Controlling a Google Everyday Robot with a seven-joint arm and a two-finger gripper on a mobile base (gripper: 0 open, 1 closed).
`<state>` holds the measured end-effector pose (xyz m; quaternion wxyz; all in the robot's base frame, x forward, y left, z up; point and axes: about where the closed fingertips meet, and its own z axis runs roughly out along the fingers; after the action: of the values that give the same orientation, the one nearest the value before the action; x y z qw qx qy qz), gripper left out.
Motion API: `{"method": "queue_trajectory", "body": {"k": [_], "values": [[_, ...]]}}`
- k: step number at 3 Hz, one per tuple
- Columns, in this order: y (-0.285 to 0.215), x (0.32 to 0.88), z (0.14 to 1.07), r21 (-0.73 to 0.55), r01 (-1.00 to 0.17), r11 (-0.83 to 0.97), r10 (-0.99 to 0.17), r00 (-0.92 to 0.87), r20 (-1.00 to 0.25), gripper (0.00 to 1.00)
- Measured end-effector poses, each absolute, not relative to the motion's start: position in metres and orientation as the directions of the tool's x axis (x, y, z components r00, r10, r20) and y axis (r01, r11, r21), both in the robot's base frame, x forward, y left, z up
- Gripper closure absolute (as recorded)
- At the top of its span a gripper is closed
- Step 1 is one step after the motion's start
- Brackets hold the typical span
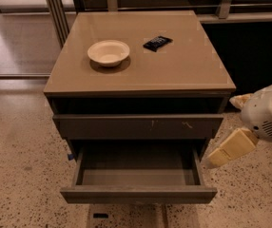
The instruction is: Close middle drawer
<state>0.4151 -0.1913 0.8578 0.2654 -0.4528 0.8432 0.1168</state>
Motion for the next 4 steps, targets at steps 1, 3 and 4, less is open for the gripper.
{"method": "queue_trajectory", "body": {"k": [1, 3, 4], "values": [[-0.178, 0.442, 0.818, 0.01, -0.773, 0.634, -0.594, -0.494, -0.635, 0.0], [-0.183, 0.464, 0.825, -0.046, -0.74, 0.671, -0.569, -0.474, -0.671, 0.41], [-0.183, 0.464, 0.825, -0.046, -0.74, 0.671, -0.569, -0.474, -0.671, 0.63]]}}
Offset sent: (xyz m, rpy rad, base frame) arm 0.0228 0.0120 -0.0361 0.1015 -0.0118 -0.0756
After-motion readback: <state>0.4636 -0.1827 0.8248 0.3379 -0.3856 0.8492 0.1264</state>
